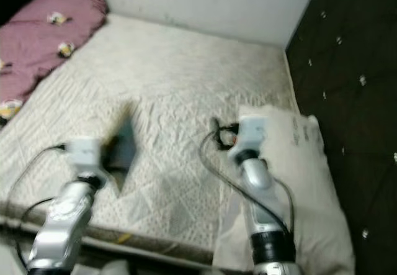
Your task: Clean up the room
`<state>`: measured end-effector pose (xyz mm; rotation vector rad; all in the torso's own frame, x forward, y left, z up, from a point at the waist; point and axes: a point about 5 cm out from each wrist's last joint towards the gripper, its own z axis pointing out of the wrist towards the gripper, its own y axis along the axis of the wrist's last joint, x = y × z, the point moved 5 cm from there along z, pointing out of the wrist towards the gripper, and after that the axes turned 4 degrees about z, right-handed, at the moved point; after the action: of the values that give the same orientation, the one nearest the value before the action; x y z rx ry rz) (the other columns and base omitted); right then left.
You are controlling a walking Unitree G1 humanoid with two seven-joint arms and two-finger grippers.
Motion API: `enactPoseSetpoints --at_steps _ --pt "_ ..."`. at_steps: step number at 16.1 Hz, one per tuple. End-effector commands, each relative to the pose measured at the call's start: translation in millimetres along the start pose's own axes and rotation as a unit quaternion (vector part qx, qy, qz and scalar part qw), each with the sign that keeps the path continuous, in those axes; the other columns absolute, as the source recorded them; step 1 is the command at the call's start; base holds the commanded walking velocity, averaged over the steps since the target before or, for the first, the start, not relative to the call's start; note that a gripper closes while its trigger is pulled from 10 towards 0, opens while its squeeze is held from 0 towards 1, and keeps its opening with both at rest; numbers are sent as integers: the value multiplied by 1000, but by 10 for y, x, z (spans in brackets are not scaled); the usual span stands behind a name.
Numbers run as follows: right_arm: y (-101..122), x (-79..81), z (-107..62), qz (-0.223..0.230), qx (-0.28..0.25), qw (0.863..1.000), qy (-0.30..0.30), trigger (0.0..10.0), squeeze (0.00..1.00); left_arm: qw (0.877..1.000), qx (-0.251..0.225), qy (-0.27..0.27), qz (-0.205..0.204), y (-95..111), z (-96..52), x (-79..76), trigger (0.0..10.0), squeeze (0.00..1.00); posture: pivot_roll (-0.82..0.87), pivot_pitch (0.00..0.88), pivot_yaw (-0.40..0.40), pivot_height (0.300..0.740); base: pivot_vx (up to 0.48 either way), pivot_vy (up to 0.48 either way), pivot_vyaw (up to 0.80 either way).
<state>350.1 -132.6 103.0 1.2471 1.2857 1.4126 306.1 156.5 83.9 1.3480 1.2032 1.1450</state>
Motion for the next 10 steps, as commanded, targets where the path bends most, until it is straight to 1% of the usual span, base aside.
enactPoseSetpoints --at_steps 1,5,8,10 --pt "-23 -182 -50 -2 7 1000 -27 10000 0 1000 -19 -17 -4 97 26 -136 10000 0 -43 0 -65 740 0 0 -800" --pt "-22 -189 -38 -1 9 1000 -30 10000 0 1000 -15 -13 11 93 45 -142 10000 0 -45 0 -65 740 0 0 -800" --pt "-14 -201 -37 -2 10 999 -32 10000 0 1000 -14 -17 12 96 53 -150 10000 0 -41 0 -70 740 0 0 -800" --pt "11 -198 -8 -8 7 1000 -29 10000 0 999 -17 -22 17 134 79 -152 10000 0 -30 0 -72 740 0 0 -800"
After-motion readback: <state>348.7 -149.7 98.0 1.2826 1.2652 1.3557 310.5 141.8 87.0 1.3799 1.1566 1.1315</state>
